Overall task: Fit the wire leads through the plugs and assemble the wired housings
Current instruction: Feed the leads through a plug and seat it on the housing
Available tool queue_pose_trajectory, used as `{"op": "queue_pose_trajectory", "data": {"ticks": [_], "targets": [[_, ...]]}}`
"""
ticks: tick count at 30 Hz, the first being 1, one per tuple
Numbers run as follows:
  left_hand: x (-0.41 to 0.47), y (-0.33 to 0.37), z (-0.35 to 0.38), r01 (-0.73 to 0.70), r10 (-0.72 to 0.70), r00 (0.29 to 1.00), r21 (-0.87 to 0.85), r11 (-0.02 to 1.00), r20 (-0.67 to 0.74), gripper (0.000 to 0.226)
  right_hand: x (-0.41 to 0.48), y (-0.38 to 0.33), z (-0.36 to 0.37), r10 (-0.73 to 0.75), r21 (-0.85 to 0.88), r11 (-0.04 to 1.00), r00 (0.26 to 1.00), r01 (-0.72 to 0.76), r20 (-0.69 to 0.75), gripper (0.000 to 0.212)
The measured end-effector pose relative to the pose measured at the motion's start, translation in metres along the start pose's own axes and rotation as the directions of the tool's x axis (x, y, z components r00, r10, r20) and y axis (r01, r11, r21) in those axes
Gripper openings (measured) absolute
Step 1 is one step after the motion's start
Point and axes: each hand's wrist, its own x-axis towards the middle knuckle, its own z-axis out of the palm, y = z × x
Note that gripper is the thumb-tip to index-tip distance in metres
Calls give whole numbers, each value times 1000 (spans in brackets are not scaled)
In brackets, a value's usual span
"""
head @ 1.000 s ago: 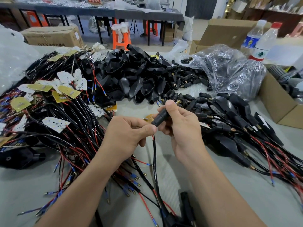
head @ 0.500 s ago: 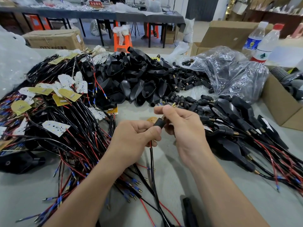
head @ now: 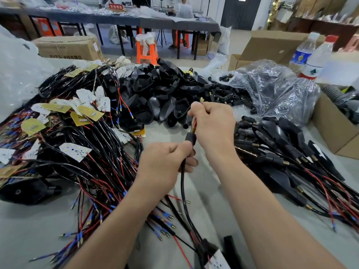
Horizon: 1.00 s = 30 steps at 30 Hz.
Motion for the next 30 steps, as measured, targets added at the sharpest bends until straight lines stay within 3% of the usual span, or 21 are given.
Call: {"op": "queue_pose_trajectory", "data": {"ticks": [2, 4, 6, 9, 11, 13, 17, 18, 20, 22, 26, 30], "targets": [[-2, -2, 2, -106, 144, 978, 228, 968, -153, 27, 3, -1, 6, -51, -87, 995, 999, 50, -10, 40], [-2, -3, 3, -114, 154, 971, 211, 971, -182, 30, 5, -2, 10, -69, -140, 988, 997, 71, 25, 41], [-2, -6, 3, -72, 83, 986, 78, 994, -147, 44, 5, -3, 13, -4, -18, 1000, 986, 7, 165, 38], [-6, -5, 9, 64, -77, 996, -297, 953, -33, 53, 7, -5, 9, 152, 295, 905, 880, -307, 450, 29], [-6, -5, 13, 127, -149, 989, -439, 890, -14, 49, 9, -2, 1, 162, 322, 866, 823, -384, 545, 24], [-3, -5, 14, 165, -200, 980, -505, 847, -15, 46, 11, -1, -5, 146, 271, 896, 810, -352, 567, 20], [0, -3, 17, 106, -150, 987, -458, 883, -60, 38, 12, -3, -11, 131, 190, 955, 901, -226, 413, 18], [-1, -4, 17, 46, -96, 988, -360, 932, -123, 33, 14, -3, -12, 130, 163, 966, 919, -202, 373, 16], [-4, -7, 17, -83, 79, 950, 1, 997, -301, 21, 14, -4, -11, 104, 92, 986, 945, -139, 311, 17], [-8, -7, 16, -154, 249, 876, 249, 956, -413, 21, 10, -6, -8, 56, 30, 997, 963, -66, 265, 17], [-10, -7, 16, -156, 252, 872, 248, 956, -419, 25, 5, -7, -4, 43, 20, 999, 994, -46, 97, 20], [-12, -6, 18, -98, 134, 971, 183, 978, -200, 43, 11, -2, -2, 193, 192, 965, 980, -180, -52, 29]]}}
